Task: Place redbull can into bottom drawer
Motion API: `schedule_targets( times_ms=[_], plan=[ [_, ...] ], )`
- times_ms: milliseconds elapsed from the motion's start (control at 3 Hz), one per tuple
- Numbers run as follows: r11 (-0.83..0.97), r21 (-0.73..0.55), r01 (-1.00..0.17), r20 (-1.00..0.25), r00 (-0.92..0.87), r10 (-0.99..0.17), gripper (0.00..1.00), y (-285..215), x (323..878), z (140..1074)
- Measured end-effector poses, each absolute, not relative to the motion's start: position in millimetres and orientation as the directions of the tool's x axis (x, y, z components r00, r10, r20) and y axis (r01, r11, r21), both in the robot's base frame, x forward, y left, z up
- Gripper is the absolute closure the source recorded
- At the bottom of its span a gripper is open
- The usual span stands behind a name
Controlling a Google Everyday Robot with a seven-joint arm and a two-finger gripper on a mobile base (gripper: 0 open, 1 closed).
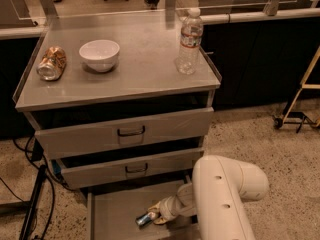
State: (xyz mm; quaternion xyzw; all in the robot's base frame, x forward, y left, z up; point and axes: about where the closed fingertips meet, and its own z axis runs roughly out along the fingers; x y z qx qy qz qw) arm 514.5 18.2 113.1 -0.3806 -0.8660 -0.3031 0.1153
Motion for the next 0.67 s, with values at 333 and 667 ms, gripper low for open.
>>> schedule_targets(
  times_ms=[333, 667],
  plan=[
    [0.527, 0.437, 0.729, 0.431, -0.684, 0.589, 0.00, 18.3, 514.4, 113.1],
    [0.527, 0.437, 0.729, 0.431, -0.684, 0.589, 0.00, 18.3, 514.4, 113.1]
  ],
)
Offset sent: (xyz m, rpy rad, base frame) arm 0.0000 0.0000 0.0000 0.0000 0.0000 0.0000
